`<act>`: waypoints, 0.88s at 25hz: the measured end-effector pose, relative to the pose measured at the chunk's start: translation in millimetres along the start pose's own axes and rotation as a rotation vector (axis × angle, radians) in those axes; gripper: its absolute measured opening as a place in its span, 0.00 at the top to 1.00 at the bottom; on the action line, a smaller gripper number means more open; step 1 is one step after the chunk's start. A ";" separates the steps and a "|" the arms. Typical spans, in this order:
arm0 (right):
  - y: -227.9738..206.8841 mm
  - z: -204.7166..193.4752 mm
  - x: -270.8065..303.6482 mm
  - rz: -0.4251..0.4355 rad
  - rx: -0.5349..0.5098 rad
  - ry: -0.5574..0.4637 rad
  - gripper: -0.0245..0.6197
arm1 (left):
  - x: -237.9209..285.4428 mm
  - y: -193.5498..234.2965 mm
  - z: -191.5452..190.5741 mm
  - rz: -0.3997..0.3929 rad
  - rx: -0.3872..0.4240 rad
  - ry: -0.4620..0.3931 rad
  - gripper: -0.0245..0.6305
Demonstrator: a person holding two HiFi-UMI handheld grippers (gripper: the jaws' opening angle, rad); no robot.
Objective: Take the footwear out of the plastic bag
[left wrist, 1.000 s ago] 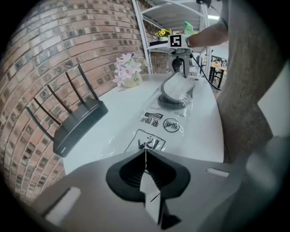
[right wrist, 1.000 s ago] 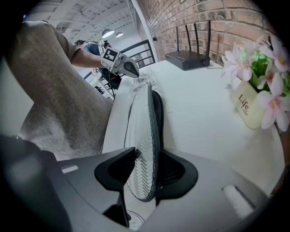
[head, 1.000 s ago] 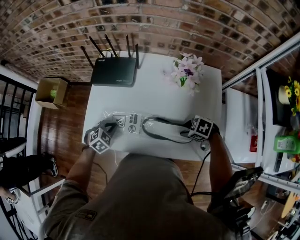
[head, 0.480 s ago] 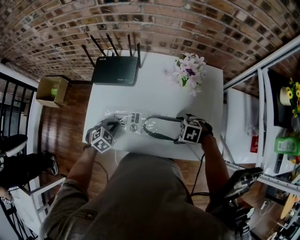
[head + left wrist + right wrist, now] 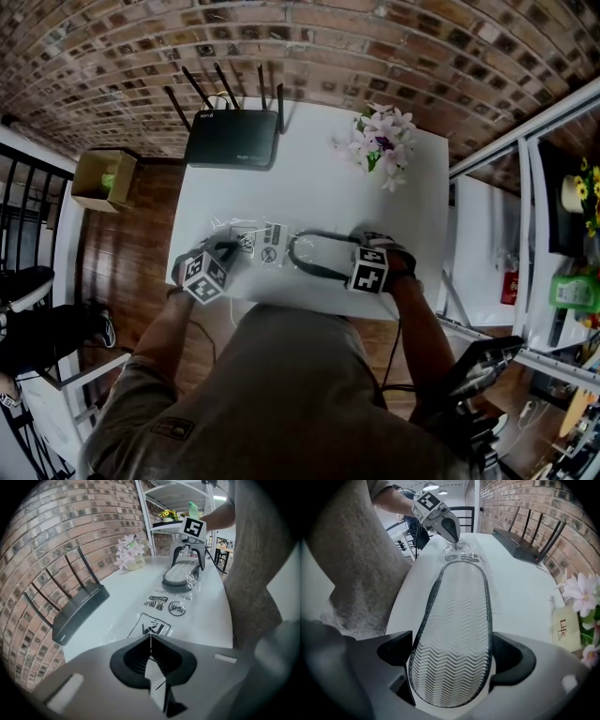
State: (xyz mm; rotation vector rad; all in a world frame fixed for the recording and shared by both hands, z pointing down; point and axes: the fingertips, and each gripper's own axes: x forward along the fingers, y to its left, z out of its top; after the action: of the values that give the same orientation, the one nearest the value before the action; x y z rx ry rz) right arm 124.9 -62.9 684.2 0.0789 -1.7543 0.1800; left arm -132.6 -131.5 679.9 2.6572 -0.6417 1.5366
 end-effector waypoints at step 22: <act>0.1 -1.6 0.4 0.002 0.008 0.015 0.12 | -13.1 -7.8 36.9 -0.073 0.101 -0.097 0.66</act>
State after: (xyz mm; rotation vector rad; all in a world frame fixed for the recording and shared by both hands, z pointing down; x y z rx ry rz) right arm 126.3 -62.5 684.8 0.0816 -1.7392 0.1888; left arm -105.0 -127.5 651.4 2.8099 -0.4767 1.4671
